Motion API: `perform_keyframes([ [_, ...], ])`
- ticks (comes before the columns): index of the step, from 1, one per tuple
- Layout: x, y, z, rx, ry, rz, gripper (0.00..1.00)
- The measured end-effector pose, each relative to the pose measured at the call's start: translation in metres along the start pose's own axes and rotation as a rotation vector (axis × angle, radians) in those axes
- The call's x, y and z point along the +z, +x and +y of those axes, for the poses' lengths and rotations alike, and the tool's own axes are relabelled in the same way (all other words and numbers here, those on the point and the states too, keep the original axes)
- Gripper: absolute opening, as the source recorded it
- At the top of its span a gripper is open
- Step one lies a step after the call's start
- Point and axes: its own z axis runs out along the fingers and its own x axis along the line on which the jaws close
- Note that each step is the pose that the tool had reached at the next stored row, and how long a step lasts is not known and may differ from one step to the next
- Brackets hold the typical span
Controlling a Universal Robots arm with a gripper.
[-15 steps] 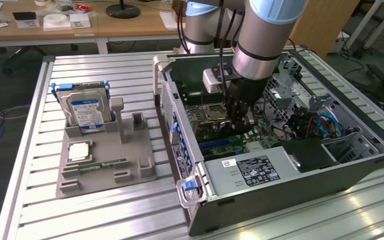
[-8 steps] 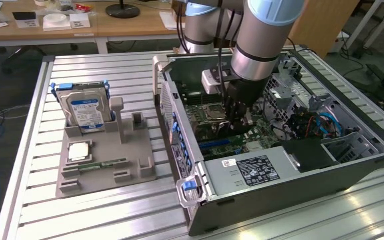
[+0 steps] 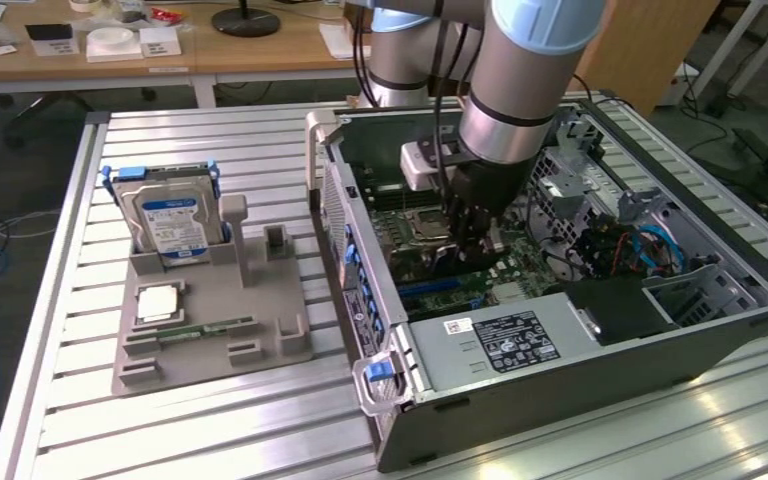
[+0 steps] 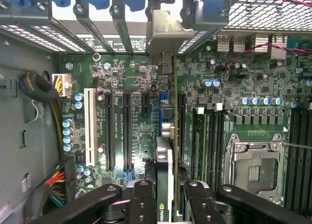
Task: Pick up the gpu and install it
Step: 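Insert the gpu into the slot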
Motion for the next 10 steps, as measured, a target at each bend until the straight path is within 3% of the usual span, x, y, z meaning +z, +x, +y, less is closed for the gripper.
perform_keyframes([
  [10,0.0024,0.0001,0.0064,0.000,-0.0001,0.0002,0.27],
])
